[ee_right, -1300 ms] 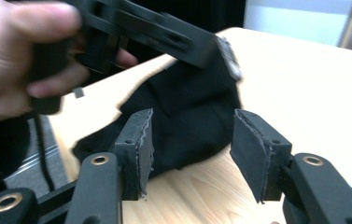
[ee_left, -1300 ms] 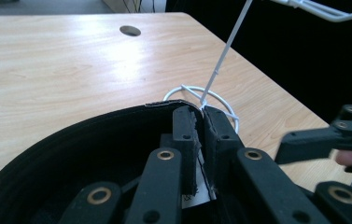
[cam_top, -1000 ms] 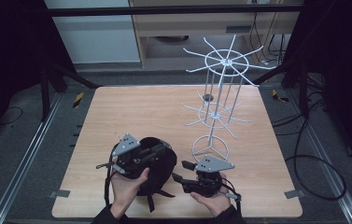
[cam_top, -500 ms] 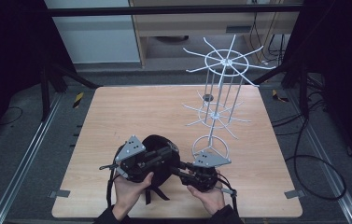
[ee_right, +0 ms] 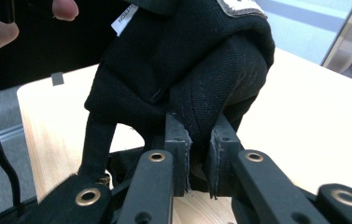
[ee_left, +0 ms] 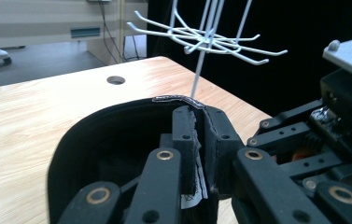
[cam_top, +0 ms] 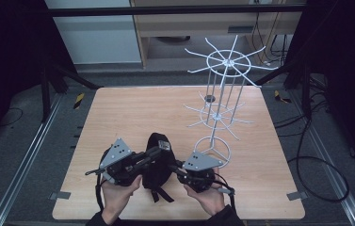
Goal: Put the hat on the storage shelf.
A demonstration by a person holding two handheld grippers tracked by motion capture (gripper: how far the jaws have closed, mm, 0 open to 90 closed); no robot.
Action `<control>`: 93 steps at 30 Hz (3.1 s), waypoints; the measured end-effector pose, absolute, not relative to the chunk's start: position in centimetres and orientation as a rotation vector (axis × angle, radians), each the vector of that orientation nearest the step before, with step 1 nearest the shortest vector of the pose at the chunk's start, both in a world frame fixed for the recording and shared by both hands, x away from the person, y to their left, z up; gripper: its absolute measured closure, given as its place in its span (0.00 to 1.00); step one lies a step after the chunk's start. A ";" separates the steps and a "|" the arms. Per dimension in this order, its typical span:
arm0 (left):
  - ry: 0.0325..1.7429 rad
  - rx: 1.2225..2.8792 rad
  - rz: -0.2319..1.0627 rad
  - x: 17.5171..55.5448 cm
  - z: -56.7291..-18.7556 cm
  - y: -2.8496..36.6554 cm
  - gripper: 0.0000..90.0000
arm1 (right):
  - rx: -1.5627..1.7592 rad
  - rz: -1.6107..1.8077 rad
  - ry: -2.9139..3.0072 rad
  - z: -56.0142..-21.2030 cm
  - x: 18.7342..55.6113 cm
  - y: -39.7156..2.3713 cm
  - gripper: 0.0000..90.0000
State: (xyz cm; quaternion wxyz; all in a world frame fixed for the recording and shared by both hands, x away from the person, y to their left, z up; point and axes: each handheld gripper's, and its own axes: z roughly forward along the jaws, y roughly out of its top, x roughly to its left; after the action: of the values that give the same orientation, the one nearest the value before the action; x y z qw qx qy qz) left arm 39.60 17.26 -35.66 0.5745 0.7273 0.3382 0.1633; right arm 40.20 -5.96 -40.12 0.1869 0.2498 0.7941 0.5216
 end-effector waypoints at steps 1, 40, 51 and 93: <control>0.801 1.706 0.381 39.6 -35.9 17.8 0.89 | 0.685 1.442 2.246 -40.1 40.2 -5.3 0.90; 0.781 1.676 0.340 40.7 -34.2 18.3 0.91 | 0.750 1.478 2.254 -43.6 40.3 -6.9 0.54; 0.710 1.675 0.287 40.1 -33.7 17.7 0.91 | 0.782 1.517 2.235 -45.3 42.5 -6.8 0.69; 1.248 1.984 0.531 41.8 -45.8 28.7 0.82 | 0.781 1.425 2.262 -43.7 42.2 -3.8 0.66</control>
State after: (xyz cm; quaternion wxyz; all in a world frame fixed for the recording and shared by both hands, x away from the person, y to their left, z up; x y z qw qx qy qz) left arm 41.81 28.68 -45.81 0.3607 0.7699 0.4844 0.2061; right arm 42.22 -3.82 -43.72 0.1771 0.2761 0.7993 0.5035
